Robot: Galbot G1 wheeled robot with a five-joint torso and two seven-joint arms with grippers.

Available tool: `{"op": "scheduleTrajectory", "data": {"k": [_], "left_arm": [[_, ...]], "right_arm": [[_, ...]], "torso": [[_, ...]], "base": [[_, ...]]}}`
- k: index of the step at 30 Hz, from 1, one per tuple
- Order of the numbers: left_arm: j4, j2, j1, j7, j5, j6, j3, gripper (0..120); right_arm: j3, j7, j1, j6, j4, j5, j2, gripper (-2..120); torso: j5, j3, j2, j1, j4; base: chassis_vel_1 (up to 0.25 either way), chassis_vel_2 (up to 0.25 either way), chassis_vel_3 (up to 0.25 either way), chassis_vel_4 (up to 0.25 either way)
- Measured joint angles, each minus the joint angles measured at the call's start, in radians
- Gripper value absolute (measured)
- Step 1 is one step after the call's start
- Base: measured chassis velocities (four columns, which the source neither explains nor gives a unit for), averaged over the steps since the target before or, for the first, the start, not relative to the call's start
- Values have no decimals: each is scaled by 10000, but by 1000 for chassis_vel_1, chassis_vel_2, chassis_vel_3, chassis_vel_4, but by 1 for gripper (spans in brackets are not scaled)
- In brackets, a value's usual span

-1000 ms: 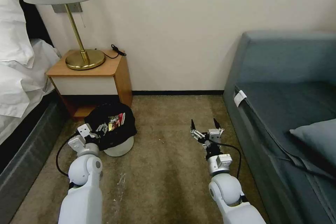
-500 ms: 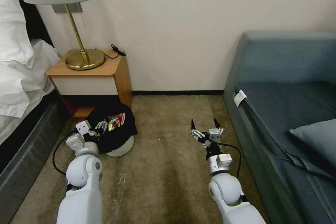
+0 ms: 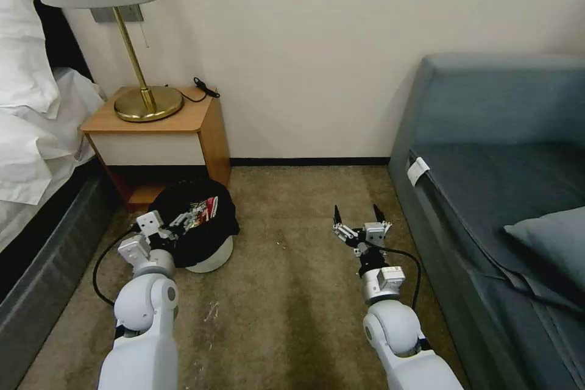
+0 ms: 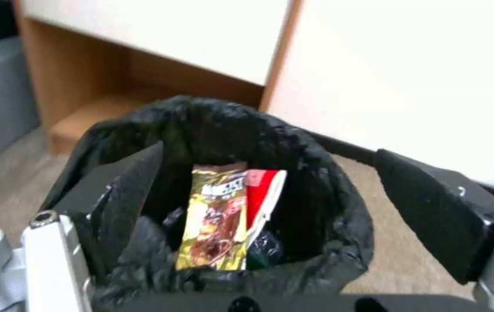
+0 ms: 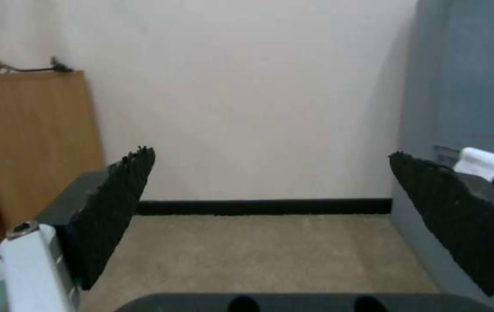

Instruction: Pick up the trash bin, then pick up the garbage on the floor and place it into the trash bin.

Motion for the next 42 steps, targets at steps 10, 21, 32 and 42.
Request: {"op": "scheduleTrajectory", "data": {"k": [10, 21, 32, 42], "left_arm": [[-46, 75, -55, 1546, 1331, -618, -29, 98], [1453, -130, -183, 1943, 1895, -3172, 274, 98], [2577, -193, -314, 2067, 2220, -4693, 313, 99], [2540, -212, -348, 2139, 2208, -4718, 333, 98]], "right_arm": [[866, -419, -7, -7, 121, -172, 40, 100], [1463, -1589, -221, 157, -178, -355, 25, 100], [1691, -1872, -256, 684, -1089, -412, 147, 100], [1778, -1887, -207, 908, -1229, -427, 194, 100]], "torso": [[0, 0, 1, 0, 0], [2, 0, 0, 0, -1], [1, 0, 0, 1, 0], [0, 1, 0, 1, 0]], "base": [[0, 0, 0, 0], [0, 0, 0, 0], [0, 0, 0, 0], [0, 0, 0, 0]]}}
